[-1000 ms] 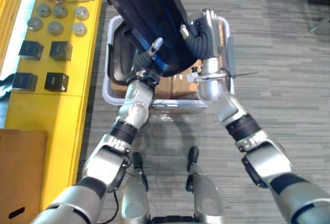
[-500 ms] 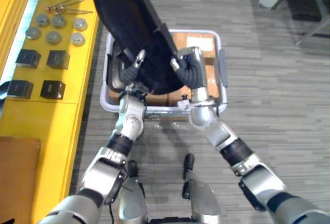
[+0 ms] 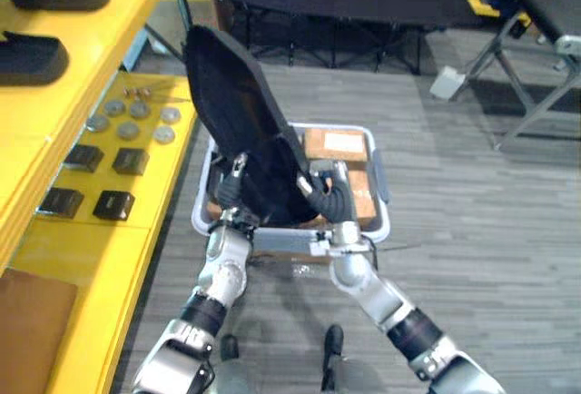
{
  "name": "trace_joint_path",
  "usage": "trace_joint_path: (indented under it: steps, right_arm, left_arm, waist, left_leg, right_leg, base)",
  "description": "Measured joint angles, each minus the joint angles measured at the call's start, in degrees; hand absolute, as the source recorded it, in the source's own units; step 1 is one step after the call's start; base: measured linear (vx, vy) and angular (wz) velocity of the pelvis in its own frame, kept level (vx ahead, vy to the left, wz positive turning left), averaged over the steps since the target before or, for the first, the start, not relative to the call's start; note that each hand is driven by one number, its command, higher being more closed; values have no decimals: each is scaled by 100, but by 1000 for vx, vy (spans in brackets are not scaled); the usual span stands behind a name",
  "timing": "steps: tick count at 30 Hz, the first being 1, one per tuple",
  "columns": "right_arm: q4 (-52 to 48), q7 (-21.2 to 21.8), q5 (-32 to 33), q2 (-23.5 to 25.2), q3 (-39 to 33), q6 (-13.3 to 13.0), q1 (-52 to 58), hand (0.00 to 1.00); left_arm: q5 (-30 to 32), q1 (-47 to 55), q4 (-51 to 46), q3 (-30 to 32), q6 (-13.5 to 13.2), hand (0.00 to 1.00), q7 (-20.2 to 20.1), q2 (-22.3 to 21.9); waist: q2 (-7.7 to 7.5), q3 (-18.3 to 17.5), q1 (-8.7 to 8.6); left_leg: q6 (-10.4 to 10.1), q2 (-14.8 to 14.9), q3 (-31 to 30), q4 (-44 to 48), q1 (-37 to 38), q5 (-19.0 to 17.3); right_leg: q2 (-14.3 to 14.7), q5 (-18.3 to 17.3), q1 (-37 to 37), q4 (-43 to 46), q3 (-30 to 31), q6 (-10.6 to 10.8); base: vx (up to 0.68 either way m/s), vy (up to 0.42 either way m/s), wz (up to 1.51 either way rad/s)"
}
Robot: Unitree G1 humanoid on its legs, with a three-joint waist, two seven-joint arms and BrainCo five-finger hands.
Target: Walk over and take plastic housings, then place them on the shelf
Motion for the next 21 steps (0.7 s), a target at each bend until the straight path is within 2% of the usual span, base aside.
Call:
trace_joint_path:
  steps: [5,10,12,14,16,18,21]
  right_arm:
    - [-708,487,509,-470,-56,285,392,0]
    - [-1089,974,1106,-590,-505,542,569,0]
    - [-1278,1111,1372,-589,-732,574,601,0]
    - [-1483,1324,2042,-589,-1246,621,685,0]
    - [-1495,1315,2325,-586,-1573,646,721,0]
    - [-1497,1305,2694,-608,-2190,683,892,0]
    - [-1503,1317,3044,-619,-2783,687,1341,0]
  left_arm:
    - [1212,551,-914,16,297,100,528,87]
    - [2359,872,-1310,11,547,100,1046,-76]
    - [2867,994,-1386,6,691,100,1127,-138]
    - [3648,1229,-1397,-53,950,100,1162,-142]
    - [3899,1388,-1397,-48,1015,100,1180,-96]
    - [4243,1661,-1384,-40,1165,100,1290,-55]
    - [4547,1935,-1382,60,1176,100,1586,10]
  waist:
    - [71,-254,-3]
    - [169,-383,-1]
    - [180,-457,-4]
    - [177,-530,-8]
    - [177,-535,-9]
    - [179,-588,-12]
    - [201,-654,-15]
  left_leg:
    - [10,-1,11,-84,55,26]
    - [-27,0,44,-124,259,43]
    - [-18,-1,56,-127,259,38]
    - [-13,2,68,-133,282,36]
    - [-3,2,93,-167,338,31]
    - [-4,1,106,-197,356,30]
    - [-6,2,119,-250,369,34]
  right_leg:
    - [6,-53,7,1,-15,-46]
    - [8,-54,157,1,-1,-3]
    - [7,-82,147,0,6,8]
    - [9,-112,154,-1,14,31]
    - [8,-117,176,-9,27,36]
    - [7,-130,185,-45,30,43]
    - [13,-137,174,-47,33,45]
  base:
    - [0,0,0]
    - [-2,1,-1]
    - [-10,3,-2]
    - [-15,4,-4]
    - [-13,7,-5]
    - [-6,4,-2]
    - [0,0,0]
